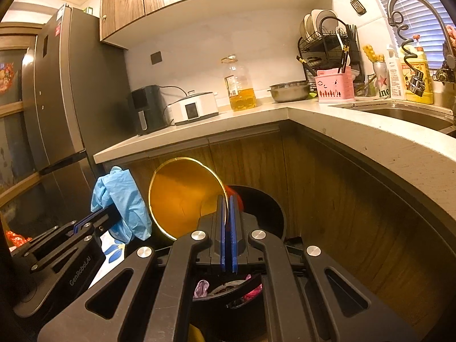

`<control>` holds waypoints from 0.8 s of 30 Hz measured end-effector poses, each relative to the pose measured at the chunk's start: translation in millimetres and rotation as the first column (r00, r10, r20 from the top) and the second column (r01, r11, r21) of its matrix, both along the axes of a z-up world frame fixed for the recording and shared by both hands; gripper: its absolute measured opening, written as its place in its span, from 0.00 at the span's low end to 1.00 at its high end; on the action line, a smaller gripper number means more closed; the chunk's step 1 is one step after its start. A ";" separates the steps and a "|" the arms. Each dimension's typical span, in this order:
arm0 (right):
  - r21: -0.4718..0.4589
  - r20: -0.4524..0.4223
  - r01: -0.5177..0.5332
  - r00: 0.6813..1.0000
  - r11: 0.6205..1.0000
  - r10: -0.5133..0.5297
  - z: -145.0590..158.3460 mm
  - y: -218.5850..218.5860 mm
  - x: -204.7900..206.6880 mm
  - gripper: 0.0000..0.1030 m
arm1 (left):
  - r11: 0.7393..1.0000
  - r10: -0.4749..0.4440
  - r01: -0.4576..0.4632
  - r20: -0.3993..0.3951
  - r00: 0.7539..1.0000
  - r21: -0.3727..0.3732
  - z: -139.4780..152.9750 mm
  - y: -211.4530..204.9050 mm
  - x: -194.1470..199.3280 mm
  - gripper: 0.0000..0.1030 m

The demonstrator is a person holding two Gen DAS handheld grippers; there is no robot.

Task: Collect trash
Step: 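Open both tools to drop the glove and cup into the bin, then move both tools back over the table toward the plastic bags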

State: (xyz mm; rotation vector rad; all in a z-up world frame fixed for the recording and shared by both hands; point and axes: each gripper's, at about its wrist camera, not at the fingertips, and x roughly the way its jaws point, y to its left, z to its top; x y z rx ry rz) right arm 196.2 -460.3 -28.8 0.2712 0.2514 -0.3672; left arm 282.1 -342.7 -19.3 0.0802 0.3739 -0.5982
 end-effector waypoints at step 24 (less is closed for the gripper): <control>0.004 -0.005 -0.005 1.000 1.000 0.005 -0.9 20.8 -37.1 0.67 | 0.993 0.102 -0.103 -0.016 0.995 -0.060 -6.0 58.8 -26.5 0.77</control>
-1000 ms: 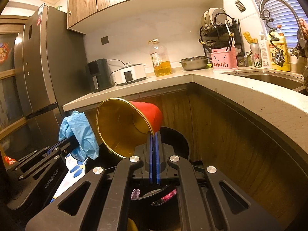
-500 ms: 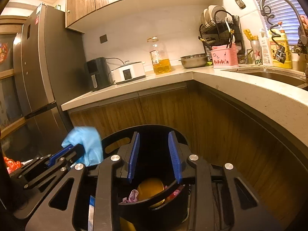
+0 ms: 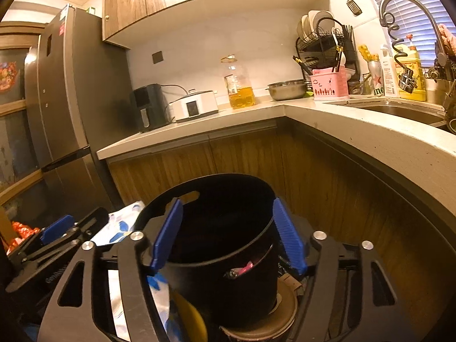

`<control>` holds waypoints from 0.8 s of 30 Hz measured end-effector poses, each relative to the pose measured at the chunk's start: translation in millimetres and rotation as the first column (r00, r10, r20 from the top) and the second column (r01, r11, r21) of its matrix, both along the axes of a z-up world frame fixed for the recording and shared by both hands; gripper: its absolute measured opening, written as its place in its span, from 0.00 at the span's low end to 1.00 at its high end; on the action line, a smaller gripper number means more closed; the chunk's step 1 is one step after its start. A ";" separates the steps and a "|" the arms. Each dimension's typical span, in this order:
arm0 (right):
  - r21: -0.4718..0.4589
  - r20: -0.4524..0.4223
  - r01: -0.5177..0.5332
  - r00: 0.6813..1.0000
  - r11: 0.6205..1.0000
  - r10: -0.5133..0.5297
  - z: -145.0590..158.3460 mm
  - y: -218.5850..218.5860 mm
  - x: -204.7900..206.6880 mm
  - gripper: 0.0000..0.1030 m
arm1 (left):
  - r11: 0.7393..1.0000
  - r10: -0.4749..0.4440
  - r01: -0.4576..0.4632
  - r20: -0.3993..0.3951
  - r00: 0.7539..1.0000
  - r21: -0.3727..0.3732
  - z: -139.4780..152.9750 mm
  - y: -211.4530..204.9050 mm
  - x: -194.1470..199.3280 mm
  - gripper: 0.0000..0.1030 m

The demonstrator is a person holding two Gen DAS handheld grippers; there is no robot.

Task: Collect trash
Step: 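Move both tools back over the table toward the plastic bags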

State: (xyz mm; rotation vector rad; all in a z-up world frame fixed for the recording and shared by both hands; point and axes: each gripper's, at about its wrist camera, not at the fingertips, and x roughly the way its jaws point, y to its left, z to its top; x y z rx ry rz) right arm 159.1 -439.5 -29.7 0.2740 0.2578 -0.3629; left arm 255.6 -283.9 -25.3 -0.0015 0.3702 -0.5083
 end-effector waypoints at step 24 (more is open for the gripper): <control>-0.064 0.018 -0.118 0.993 0.991 0.120 9.0 102.6 -54.8 0.74 | 0.972 0.233 -0.233 0.024 0.972 -0.007 1.7 136.2 -85.3 0.86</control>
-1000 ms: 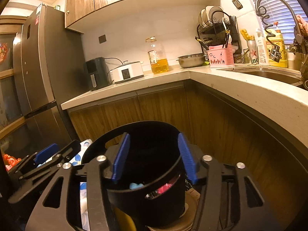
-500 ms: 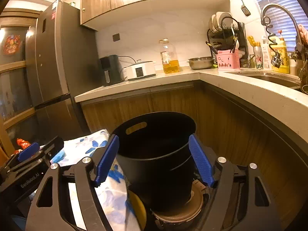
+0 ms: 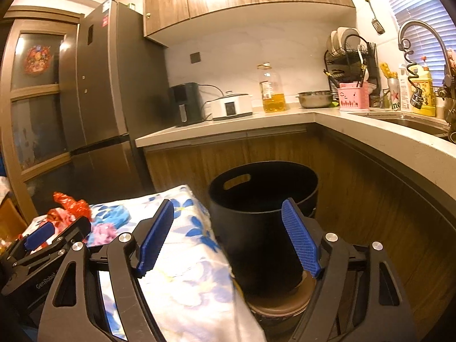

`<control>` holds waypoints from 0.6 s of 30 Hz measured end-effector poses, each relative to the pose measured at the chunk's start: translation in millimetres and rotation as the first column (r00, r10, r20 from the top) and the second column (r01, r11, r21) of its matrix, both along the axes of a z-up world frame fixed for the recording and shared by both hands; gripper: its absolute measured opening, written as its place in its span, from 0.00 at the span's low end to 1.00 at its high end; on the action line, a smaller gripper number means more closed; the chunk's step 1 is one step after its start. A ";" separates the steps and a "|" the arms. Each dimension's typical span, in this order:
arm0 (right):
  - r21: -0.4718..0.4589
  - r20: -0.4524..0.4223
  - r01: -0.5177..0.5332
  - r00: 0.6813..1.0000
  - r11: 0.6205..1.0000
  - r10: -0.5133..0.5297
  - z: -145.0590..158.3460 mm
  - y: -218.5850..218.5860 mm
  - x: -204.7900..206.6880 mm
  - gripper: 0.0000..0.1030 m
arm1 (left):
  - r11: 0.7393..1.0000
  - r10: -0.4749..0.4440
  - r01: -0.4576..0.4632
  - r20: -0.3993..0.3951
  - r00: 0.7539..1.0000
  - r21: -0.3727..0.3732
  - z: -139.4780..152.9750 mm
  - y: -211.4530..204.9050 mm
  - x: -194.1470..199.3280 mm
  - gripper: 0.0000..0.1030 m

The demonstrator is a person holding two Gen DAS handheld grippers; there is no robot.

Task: Collect trash
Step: 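Move both tools back over the table toward the plastic bags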

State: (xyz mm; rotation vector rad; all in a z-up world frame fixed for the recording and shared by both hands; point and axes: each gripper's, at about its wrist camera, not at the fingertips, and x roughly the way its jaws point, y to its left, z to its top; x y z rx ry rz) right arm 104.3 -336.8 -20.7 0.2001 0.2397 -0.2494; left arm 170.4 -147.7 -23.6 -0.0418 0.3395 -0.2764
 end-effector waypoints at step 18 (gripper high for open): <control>-0.008 -0.027 -0.163 0.986 0.987 0.163 -13.0 85.8 19.0 0.74 | 0.968 0.252 -0.252 -0.032 0.967 -0.012 -14.8 114.3 -12.8 0.86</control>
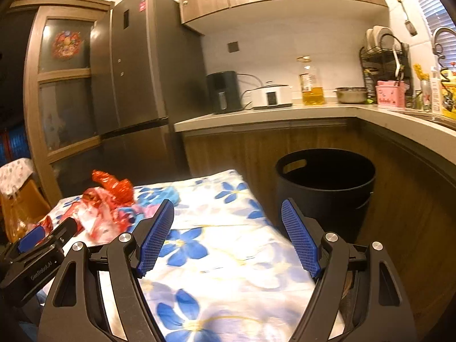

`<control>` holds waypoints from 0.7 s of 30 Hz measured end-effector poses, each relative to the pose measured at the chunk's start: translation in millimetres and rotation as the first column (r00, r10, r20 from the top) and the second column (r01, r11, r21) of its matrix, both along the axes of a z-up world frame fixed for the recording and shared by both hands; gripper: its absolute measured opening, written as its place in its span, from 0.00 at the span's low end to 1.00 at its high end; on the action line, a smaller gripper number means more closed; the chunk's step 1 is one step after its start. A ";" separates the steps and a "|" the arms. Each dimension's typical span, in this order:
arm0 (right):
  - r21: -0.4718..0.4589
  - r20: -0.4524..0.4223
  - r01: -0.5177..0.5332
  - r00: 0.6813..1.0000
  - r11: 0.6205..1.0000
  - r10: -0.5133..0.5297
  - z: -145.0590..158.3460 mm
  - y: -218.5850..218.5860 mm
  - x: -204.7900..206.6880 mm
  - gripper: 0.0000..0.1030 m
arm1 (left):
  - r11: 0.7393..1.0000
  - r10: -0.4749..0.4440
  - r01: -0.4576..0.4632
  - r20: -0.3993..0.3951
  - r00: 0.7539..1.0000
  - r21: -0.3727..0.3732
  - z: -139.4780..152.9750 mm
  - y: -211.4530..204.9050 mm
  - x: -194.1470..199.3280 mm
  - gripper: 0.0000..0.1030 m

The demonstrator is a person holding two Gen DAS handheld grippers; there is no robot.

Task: Collect trash
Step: 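Move both tools back over the table toward the plastic bags, then grasp the pink plastic bag with the left tool while the right tool grasps the red-white printed bag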

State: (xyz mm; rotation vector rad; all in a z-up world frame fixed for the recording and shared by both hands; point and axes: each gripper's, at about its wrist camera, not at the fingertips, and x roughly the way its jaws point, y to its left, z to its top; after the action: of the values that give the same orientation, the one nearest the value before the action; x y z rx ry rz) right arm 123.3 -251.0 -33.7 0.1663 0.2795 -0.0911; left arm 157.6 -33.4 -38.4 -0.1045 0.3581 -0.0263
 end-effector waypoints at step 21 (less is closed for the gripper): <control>-0.019 -0.042 -0.217 0.975 0.976 0.216 -19.5 97.6 39.8 0.74 | 0.956 0.293 -0.292 -0.014 0.956 0.015 -11.6 112.4 3.0 0.86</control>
State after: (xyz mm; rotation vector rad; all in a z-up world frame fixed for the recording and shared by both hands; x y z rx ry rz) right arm 163.2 -153.4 -53.2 0.1100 0.3344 0.1188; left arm 160.7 79.0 -50.0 -0.1443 0.3562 0.2704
